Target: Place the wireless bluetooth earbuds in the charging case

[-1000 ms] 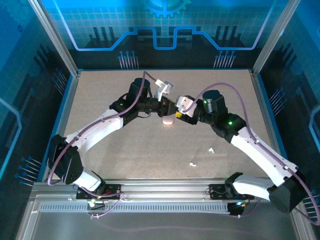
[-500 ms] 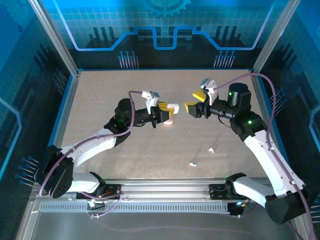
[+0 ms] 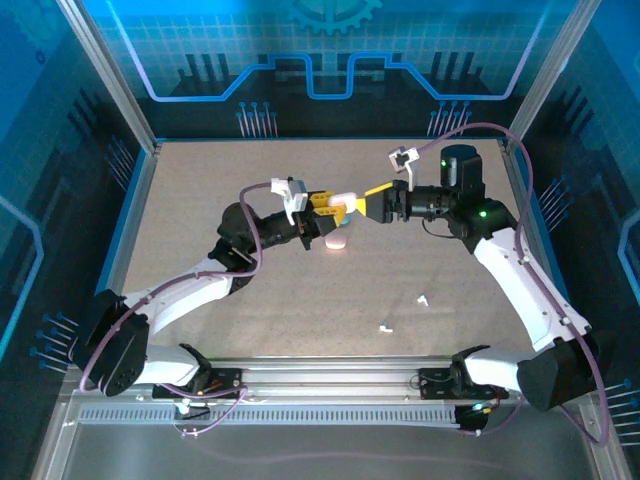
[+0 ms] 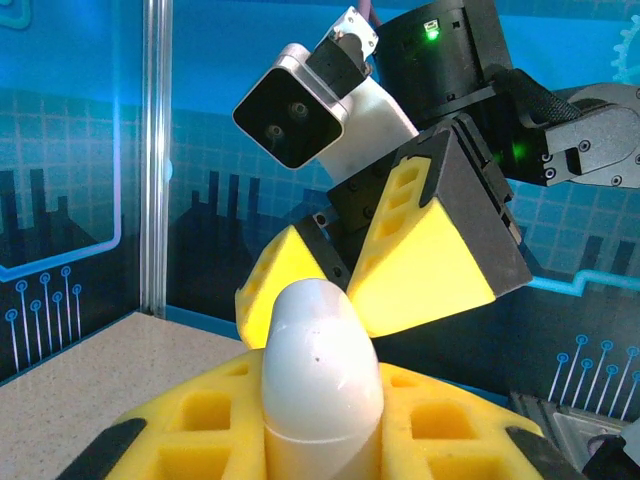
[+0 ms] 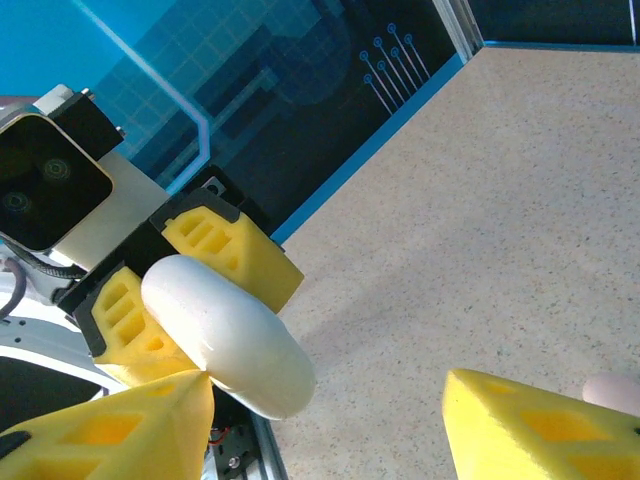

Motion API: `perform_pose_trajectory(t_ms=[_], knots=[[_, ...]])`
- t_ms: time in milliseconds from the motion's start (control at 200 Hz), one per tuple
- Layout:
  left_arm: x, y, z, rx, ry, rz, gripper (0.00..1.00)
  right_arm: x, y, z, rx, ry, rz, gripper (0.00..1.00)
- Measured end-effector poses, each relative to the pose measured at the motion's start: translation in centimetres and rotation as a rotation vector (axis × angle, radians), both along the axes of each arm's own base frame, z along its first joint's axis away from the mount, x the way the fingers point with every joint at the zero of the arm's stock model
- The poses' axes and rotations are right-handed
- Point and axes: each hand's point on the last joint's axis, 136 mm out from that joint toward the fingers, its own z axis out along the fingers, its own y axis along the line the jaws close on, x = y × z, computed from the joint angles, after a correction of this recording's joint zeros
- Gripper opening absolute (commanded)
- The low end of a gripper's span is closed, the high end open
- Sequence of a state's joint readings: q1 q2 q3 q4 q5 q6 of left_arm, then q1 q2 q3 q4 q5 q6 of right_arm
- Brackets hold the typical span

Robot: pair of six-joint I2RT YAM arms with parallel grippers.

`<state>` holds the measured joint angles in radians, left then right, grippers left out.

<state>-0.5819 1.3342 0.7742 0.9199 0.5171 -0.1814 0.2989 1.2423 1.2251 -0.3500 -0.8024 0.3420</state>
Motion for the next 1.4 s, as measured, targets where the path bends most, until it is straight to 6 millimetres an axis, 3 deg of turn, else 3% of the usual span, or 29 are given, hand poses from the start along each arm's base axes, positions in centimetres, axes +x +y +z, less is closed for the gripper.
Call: perform_pose_trajectory(t_ms=[570,845,1105,1400], knots=[[-0.4,-0.7,-1.1,0.024,0.01,-0.061,0.2,1.1,0.2,0.8,0.002,0.013,-0.037,0.6],[-0.6,-0.8,-1.1,0.026,0.006,-0.071,0.19,1.3,0.1,0.8,-0.012,0.013,-0.044,0.64],[-0.2,-0.6,-1.0,0.03,-0.023,-0.035,0.2,0.7,0.4,1.0,0.111,0.292,-0.044,0.74],[0.9,-0.6,-1.3,0.034,-0.071,0.018,0.22,0.8,1.7,-1.1,0.225,0.626,-0.068,0.7]])
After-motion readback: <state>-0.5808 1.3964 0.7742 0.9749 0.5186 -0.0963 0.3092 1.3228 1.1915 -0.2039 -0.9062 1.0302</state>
